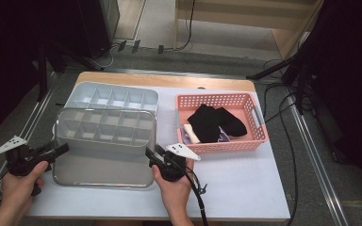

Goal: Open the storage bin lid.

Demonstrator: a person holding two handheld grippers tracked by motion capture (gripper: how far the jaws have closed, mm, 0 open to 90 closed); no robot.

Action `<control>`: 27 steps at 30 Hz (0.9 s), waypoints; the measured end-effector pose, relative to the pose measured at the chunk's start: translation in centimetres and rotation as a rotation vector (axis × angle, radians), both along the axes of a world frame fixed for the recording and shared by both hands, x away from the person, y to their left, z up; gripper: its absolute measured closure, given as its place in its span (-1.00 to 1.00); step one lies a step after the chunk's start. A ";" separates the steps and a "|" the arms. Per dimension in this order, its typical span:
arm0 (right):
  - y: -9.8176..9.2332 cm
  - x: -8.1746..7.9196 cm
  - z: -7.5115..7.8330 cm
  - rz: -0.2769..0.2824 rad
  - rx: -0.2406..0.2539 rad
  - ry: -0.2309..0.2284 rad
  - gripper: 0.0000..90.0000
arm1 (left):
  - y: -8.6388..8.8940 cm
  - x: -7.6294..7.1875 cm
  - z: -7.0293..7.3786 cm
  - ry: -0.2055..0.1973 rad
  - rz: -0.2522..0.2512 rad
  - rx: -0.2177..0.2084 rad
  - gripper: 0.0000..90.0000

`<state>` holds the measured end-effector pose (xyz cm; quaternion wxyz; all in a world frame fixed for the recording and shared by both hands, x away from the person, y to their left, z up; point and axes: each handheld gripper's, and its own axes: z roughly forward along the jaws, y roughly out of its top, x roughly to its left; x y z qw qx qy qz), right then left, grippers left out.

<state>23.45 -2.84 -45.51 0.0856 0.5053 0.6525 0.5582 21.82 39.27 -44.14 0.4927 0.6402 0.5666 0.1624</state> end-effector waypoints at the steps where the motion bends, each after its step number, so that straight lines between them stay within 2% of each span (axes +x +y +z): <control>1: 0.0 -0.1 0.1 -0.004 0.000 0.018 0.37 | 0.0 -0.1 0.2 0.006 0.006 -0.022 0.02; 3: -0.1 -0.3 0.0 -0.005 -0.017 0.033 0.37 | -0.1 -0.4 0.5 0.013 0.011 -0.027 0.09; 5: -0.3 -0.6 -0.2 -0.004 -0.003 0.048 0.38 | -0.2 -0.6 0.8 0.027 0.003 -0.010 0.10; 8: -0.5 -1.0 -0.2 -0.004 -0.001 0.047 0.39 | -0.2 -1.0 0.7 0.050 0.000 -0.017 0.10; 11: -0.4 -1.7 0.1 -0.008 -0.001 0.061 0.40 | -0.1 -1.6 0.8 0.053 0.005 -0.012 0.10; 12: -0.4 -1.8 0.0 0.000 -0.001 0.052 0.40 | -0.1 -1.8 0.9 0.048 0.010 -0.012 0.11; 17: -0.2 -2.4 -0.4 -0.018 0.021 0.086 0.40 | -0.6 -2.7 0.9 0.056 0.040 0.008 0.07; 21: -0.4 -3.6 -0.7 -0.021 0.036 0.074 0.40 | -0.6 -3.8 1.0 0.068 0.019 0.020 0.07; 22: -0.4 -3.8 -0.7 -0.021 0.042 0.083 0.40 | -0.5 -4.0 1.0 0.072 0.016 0.020 0.07; 27: -0.4 -4.7 -0.9 -0.017 0.043 0.083 0.39 | -0.7 -5.1 0.7 0.070 0.036 0.025 0.04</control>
